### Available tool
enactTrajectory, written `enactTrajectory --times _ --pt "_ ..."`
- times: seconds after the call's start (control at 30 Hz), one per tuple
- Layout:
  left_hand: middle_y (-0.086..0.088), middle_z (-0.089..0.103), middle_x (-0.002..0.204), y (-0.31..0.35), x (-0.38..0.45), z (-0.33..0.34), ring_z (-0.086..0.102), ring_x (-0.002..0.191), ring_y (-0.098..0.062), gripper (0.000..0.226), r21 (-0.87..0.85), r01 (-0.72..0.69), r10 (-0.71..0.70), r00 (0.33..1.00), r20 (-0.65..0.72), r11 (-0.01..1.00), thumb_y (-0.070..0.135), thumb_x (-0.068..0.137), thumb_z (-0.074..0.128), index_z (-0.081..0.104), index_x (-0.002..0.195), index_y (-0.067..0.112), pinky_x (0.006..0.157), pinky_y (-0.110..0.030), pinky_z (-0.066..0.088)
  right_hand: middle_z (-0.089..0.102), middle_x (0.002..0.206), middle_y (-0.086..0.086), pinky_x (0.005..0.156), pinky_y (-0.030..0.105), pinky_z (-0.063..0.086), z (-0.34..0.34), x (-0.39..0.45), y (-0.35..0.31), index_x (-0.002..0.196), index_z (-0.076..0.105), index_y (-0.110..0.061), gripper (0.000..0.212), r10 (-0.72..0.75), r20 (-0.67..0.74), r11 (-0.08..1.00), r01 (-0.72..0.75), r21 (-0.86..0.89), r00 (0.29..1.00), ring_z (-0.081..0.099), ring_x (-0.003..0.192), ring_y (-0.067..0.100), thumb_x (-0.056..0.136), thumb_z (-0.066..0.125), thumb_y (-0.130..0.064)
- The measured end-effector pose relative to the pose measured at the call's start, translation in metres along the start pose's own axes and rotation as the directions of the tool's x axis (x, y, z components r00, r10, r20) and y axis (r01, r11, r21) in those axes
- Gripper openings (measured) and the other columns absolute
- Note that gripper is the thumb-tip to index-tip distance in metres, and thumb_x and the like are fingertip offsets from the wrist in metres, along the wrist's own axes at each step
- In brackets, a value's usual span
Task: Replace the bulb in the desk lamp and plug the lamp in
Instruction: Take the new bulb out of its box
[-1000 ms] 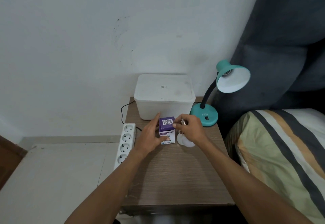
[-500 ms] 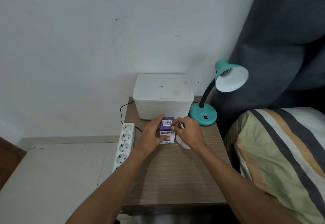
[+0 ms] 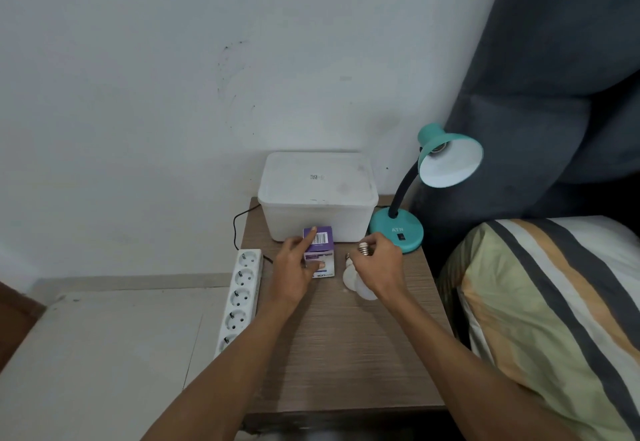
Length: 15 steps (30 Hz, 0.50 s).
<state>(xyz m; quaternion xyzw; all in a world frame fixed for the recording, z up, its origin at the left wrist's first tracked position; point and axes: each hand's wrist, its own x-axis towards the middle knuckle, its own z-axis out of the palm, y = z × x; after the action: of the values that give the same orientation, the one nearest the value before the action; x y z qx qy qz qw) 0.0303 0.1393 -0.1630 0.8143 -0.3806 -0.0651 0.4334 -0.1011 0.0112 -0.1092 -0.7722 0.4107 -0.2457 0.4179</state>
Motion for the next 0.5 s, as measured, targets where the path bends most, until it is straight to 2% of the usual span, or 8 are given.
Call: enactTrajectory --times 0.13,0.23,0.3,0.43,0.5 --pt "-0.012 0.056 0.13 0.0 0.012 0.002 0.06 0.116 -0.025 0.076 -0.012 0.027 -0.027 1.0 -0.001 1.0 0.002 0.087 0.08 0.048 0.153 0.023 0.103 -0.041 0.055 0.071 0.092 -0.005 0.079 0.026 0.056 -0.007 0.007 0.009 0.103 0.07 -0.014 0.021 0.007 -0.024 0.997 -0.006 0.076 1.0 0.066 0.087 0.007 0.082 0.075 -0.016" --pt "-0.012 0.054 0.132 0.0 0.016 0.005 0.059 0.12 -0.024 0.073 -0.003 0.037 -0.036 0.999 0.009 0.999 0.003 0.089 0.077 0.047 0.153 0.023 0.104 -0.04 0.055 0.069 0.092 -0.01 0.068 0.011 0.05 -0.013 0.008 0.008 0.109 0.07 -0.02 0.023 -0.013 -0.081 0.995 0.02 0.097 0.997 0.064 0.083 0.0 0.087 0.073 -0.022" --pt "-0.012 0.053 0.134 -0.001 0.018 0.008 0.058 0.122 -0.023 0.073 0.008 0.043 -0.043 0.999 0.012 0.999 0.003 0.09 0.077 0.047 0.154 0.023 0.106 -0.038 0.054 0.067 0.093 -0.012 0.06 0.006 0.044 -0.017 0.008 0.006 0.112 0.069 -0.024 0.023 -0.006 -0.136 0.993 0.022 0.116 0.991 0.062 0.081 -0.004 0.089 0.071 -0.027" --pt "-0.014 0.053 0.137 -0.001 0.02 0.015 0.057 0.127 -0.027 0.076 0.05 0.032 -0.033 0.999 0.021 0.998 0.005 0.09 0.077 0.043 0.156 0.025 0.108 -0.043 0.053 0.06 0.098 -0.012 0.064 0.006 0.04 -0.024 0.006 0.007 0.117 0.067 -0.025 0.026 0.025 -0.143 0.994 -0.009 0.111 0.989 0.055 0.083 -0.006 0.091 0.069 -0.029" --pt "-0.014 0.05 0.141 0.0 0.018 0.016 0.054 0.129 -0.027 0.084 0.066 0.015 -0.017 1.0 0.017 0.998 0.008 0.09 0.079 0.035 0.159 0.028 0.111 -0.043 0.05 0.058 0.1 -0.011 0.071 0.011 0.045 -0.027 0.004 0.012 0.119 0.066 -0.024 0.027 0.043 -0.131 0.994 -0.029 0.105 0.99 0.053 0.083 -0.004 0.093 0.066 -0.031"
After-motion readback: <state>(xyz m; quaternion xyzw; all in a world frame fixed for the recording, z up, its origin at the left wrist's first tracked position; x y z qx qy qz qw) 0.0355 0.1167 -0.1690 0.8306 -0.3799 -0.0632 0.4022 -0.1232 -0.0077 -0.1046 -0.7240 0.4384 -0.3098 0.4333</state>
